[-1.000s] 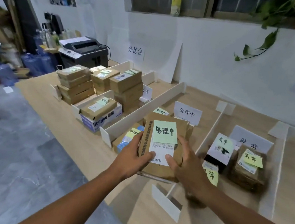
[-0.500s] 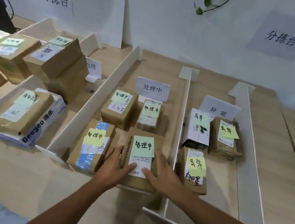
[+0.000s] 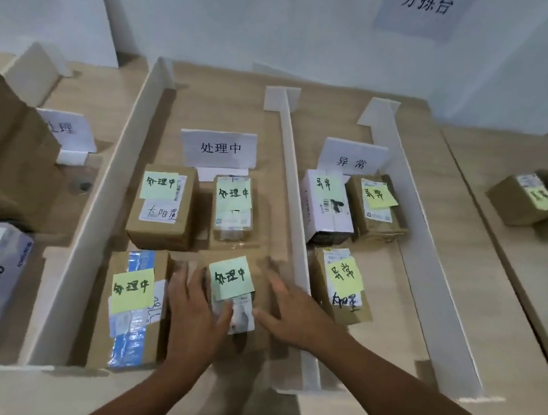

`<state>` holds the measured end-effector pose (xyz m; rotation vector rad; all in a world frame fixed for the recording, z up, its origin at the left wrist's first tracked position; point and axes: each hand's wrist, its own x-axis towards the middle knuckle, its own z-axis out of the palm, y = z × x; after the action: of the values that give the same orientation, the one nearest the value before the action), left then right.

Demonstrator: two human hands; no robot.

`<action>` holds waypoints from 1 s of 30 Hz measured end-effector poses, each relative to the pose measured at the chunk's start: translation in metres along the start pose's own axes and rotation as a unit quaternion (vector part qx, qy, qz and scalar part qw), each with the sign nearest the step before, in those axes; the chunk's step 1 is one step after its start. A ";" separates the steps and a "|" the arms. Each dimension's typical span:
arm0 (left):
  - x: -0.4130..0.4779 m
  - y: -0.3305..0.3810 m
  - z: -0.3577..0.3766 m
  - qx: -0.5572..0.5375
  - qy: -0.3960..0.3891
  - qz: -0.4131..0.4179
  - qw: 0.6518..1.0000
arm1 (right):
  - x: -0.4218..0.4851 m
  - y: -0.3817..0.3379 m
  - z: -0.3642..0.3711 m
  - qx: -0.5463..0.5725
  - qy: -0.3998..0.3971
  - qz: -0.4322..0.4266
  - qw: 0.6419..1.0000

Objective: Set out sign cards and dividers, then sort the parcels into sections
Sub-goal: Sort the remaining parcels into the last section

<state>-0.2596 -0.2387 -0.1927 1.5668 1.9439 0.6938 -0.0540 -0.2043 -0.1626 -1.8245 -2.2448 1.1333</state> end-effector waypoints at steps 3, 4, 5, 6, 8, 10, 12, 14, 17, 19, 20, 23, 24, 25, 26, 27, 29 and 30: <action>0.006 0.063 0.001 -0.028 -0.009 0.126 0.992 | -0.042 0.019 -0.048 0.006 0.120 -0.011 0.993; 0.006 0.090 0.008 -0.031 -0.035 0.160 0.986 | -0.061 0.031 -0.066 0.002 0.158 -0.011 0.987; 0.005 0.120 0.017 -0.033 -0.057 0.186 0.980 | -0.083 0.046 -0.085 0.000 0.194 -0.004 0.981; 0.004 0.152 0.030 -0.030 -0.071 0.214 0.974 | -0.106 0.063 -0.104 -0.004 0.229 0.007 0.973; -0.007 0.223 0.063 -0.028 -0.083 0.285 0.954 | -0.160 0.105 -0.141 -0.020 0.299 0.030 0.953; -0.031 0.296 0.100 -0.046 -0.114 0.325 0.938 | -0.224 0.154 -0.174 -0.031 0.355 0.062 0.932; -0.067 0.366 0.138 -0.048 -0.148 0.343 0.926 | -0.291 0.205 -0.205 -0.032 0.397 0.092 0.913; -0.106 0.425 0.177 -0.047 -0.154 0.381 0.910 | -0.355 0.254 -0.230 -0.029 0.434 0.124 0.892; -0.165 0.500 0.232 -0.051 -0.159 0.450 0.877 | -0.438 0.322 -0.257 -0.034 0.483 0.161 0.860; -0.199 0.541 0.265 -0.058 -0.173 0.454 0.872 | -0.480 0.362 -0.272 -0.027 0.502 0.177 0.846; -0.213 0.559 0.280 -0.062 -0.183 0.447 0.873 | -0.497 0.382 -0.278 -0.018 0.507 0.183 0.842; -0.241 0.603 0.328 -0.070 -0.202 0.445 0.870 | -0.529 0.441 -0.301 -0.005 0.509 0.187 0.840; -0.244 0.616 0.346 -0.070 -0.203 0.448 0.868 | -0.534 0.462 -0.310 -0.004 0.511 0.185 0.840; -0.245 0.629 0.365 -0.075 -0.203 0.446 0.869 | -0.536 0.483 -0.318 0.000 0.514 0.182 0.838; -0.244 0.640 0.384 -0.081 -0.204 0.439 0.871 | -0.536 0.503 -0.327 0.008 0.517 0.179 0.837; -0.241 0.652 0.405 -0.083 -0.207 0.427 0.876 | -0.535 0.524 -0.335 0.018 0.519 0.177 0.836; -0.231 0.674 0.448 -0.080 -0.214 0.403 0.886 | -0.527 0.568 -0.352 0.033 0.515 0.176 0.838; -0.224 0.685 0.472 -0.079 -0.221 0.393 0.889 | -0.522 0.591 -0.360 0.036 0.509 0.178 0.842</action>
<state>0.5860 -0.3021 -0.0399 2.1712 0.8628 0.6854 0.7651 -0.4448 -0.0116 -2.1030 -1.2552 0.0980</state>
